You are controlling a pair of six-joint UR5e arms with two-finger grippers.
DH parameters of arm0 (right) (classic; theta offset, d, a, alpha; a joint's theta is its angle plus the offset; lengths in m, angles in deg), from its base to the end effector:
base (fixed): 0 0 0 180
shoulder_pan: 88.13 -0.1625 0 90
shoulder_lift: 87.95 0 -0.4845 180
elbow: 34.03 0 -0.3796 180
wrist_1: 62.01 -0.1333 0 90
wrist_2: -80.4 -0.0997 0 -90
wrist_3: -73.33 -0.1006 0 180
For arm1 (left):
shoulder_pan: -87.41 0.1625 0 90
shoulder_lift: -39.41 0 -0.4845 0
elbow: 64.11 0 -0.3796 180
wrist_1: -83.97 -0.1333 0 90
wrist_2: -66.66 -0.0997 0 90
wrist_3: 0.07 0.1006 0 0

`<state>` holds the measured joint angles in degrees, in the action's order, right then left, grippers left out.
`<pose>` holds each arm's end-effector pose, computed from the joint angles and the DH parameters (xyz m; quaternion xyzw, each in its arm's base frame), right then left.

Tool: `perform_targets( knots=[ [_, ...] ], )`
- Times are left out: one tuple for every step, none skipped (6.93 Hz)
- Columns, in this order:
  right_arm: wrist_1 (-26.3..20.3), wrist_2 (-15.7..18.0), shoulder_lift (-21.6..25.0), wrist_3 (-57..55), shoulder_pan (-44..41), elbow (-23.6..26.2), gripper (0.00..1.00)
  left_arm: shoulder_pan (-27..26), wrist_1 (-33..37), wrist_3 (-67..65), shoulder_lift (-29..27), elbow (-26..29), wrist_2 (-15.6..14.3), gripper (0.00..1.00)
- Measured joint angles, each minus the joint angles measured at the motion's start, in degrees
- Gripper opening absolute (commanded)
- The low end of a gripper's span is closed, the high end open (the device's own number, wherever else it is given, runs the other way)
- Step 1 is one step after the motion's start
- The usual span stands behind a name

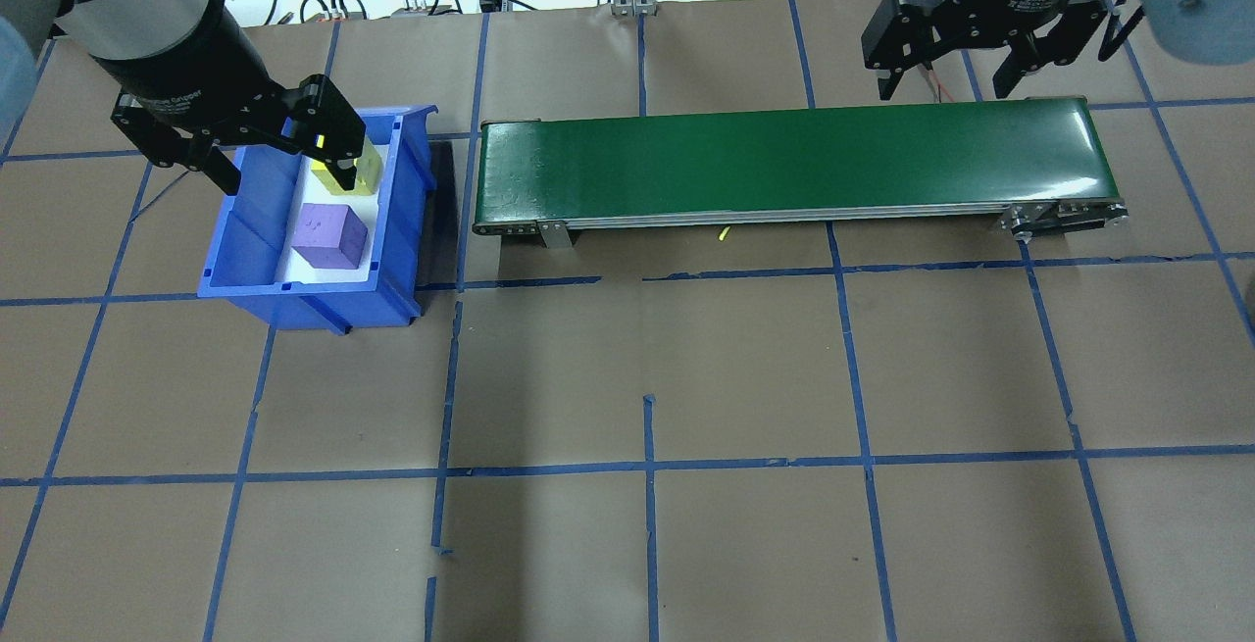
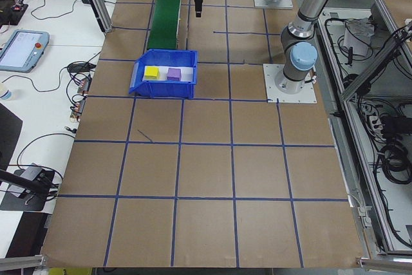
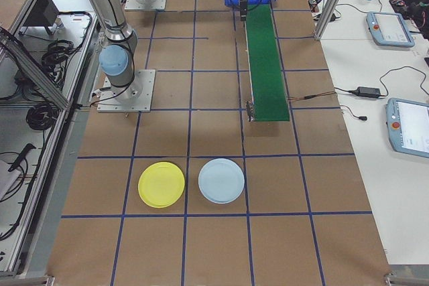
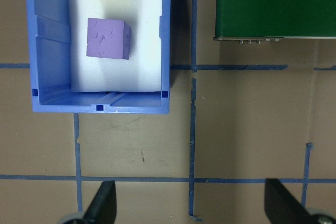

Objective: Move block left to right into plate

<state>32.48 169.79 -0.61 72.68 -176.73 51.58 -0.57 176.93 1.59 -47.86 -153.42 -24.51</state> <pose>0.1218 -0.5151 0.5687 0.0176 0.9984 -0.0543 0.0050 -0.1151 -0.4607 0.5693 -0.0032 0.9999 -0.0037 0.0103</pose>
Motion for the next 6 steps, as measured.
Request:
perform_targets(
  knots=[
    [-0.03,0.00,0.02,0.05,0.03,0.00,1.00,-0.12,-0.02,0.01,0.04,-0.04,-0.04,1.00],
    [-0.07,-0.01,0.02,0.10,0.07,0.00,1.00,-0.18,-0.09,0.01,0.06,-0.10,-0.03,1.00],
    [-0.11,-0.01,0.02,0.14,0.08,0.01,1.00,-0.22,-0.11,0.01,0.07,-0.21,0.02,1.00],
    [-0.15,-0.01,0.02,0.19,0.09,0.05,1.00,0.10,-0.34,0.06,-0.16,0.08,0.08,1.00],
    [-0.18,0.01,0.02,0.25,0.17,0.07,1.00,0.94,-2.08,0.47,-0.94,0.45,0.06,1.00],
    [-0.18,0.05,0.02,0.33,0.25,0.08,1.00,1.76,-4.83,1.91,-3.19,1.02,-0.03,1.00]
  ],
)
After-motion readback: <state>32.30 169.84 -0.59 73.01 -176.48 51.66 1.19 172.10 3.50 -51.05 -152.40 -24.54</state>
